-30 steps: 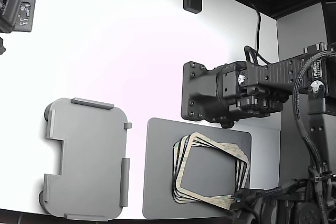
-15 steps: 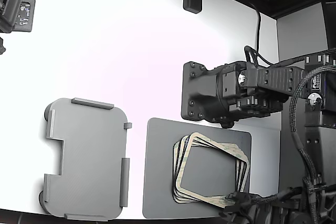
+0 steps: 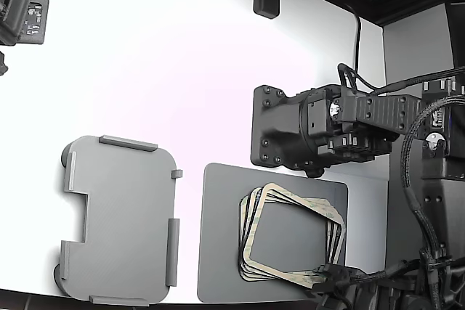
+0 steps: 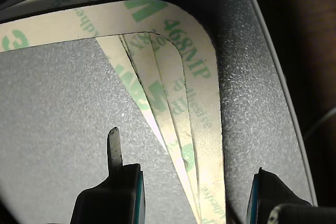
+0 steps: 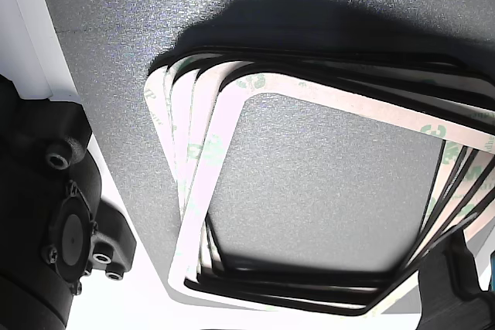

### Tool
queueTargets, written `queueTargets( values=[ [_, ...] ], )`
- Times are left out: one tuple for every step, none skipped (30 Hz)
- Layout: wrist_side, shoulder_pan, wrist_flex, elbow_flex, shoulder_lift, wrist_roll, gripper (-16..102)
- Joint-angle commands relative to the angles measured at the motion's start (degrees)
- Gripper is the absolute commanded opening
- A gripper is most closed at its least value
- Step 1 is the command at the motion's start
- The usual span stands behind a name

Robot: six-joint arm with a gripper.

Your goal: Grab top frame and put it into gray box.

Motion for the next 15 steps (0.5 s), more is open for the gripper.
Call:
queueTargets(
  values=[
    [0.18, -0.18, 0.18, -1.41, 0.97, 0.53, 78],
    [0.18, -0.09, 0.18, -1.41, 0.97, 0.62, 76],
    [0.26, -0.09, 0.18, -1.41, 0.97, 0.7, 75],
    [0.35, -0.09, 0.18, -1.41, 0.97, 0.7, 73],
    [0.44, -0.09, 0.09, -1.32, 0.97, 0.7, 73],
    [0.53, -0.09, -0.09, -1.23, 0.97, 0.7, 73],
    [0.62, 0.0, -0.18, -1.05, 0.97, 0.7, 72],
    [0.7, 0.0, -0.44, -0.7, 1.05, 0.7, 72],
    [0.79, 0.0, -0.7, -0.35, 1.32, 0.7, 72],
    [0.88, 0.0, -1.14, 0.09, 1.41, 0.7, 72],
    [0.97, 0.0, -1.41, 0.44, 1.58, 0.7, 72],
    [1.05, 0.0, -1.76, 0.7, 1.76, 0.7, 71],
    [1.14, 0.0, -2.02, 1.05, 1.85, 0.7, 71],
    [1.23, 0.0, -2.37, 1.41, 1.93, 0.7, 71],
    [1.32, 0.0, -2.64, 1.76, 2.02, 0.7, 70]
  ],
)
